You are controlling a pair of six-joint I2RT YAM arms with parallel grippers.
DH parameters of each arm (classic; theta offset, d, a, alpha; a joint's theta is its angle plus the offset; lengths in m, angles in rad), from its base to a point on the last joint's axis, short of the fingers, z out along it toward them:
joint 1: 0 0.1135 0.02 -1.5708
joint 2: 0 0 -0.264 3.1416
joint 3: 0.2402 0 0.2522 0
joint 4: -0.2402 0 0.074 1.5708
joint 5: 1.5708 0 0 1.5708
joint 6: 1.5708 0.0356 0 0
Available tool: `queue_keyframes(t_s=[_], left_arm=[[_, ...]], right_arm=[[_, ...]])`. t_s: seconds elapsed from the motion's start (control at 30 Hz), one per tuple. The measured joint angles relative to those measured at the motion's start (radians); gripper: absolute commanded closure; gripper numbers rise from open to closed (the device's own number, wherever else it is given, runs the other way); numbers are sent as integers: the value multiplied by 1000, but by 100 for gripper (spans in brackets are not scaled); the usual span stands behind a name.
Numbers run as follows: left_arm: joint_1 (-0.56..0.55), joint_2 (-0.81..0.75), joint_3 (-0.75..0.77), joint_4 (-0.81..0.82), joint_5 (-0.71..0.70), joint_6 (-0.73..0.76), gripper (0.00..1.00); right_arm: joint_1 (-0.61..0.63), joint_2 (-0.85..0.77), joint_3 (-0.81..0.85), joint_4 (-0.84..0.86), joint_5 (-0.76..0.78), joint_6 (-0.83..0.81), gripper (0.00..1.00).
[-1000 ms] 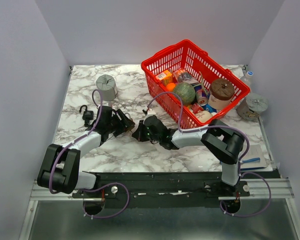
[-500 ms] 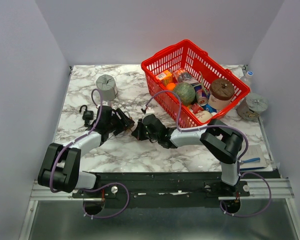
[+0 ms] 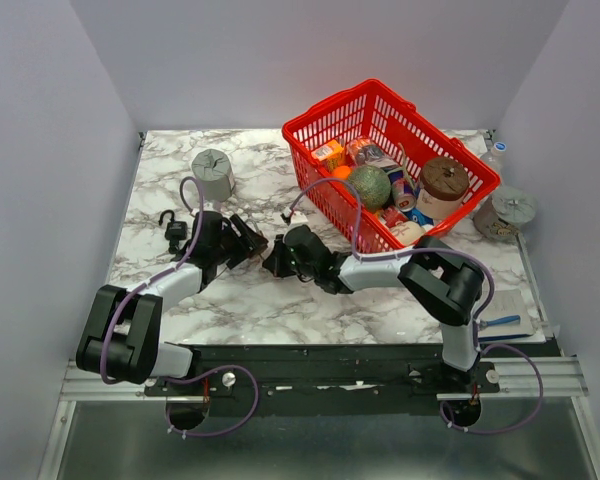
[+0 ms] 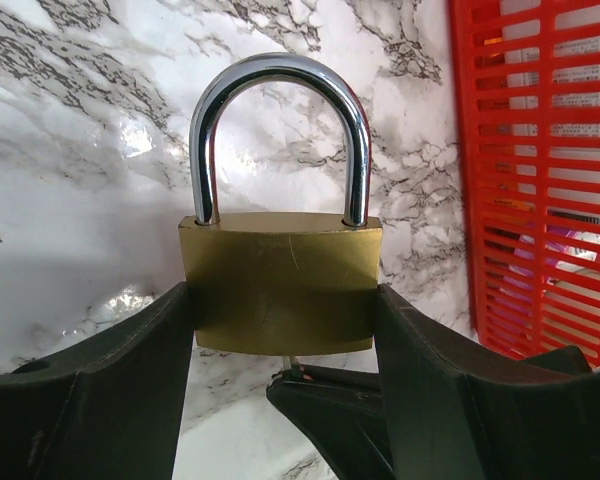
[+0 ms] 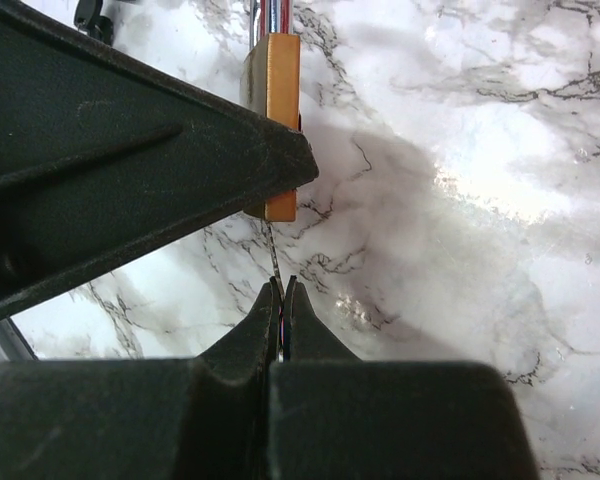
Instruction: Unlock with the key
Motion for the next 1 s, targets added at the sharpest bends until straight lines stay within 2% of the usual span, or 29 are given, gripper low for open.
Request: queue_keyframes(t_s=[0.53, 1.0], left_arm=[[7, 8, -2, 52, -3, -23, 100], [8, -6, -3, 74, 45, -21, 100]], right_arm=[[-23, 48, 110, -40, 5, -58, 99], [-69, 4, 42, 30, -106, -58, 99]])
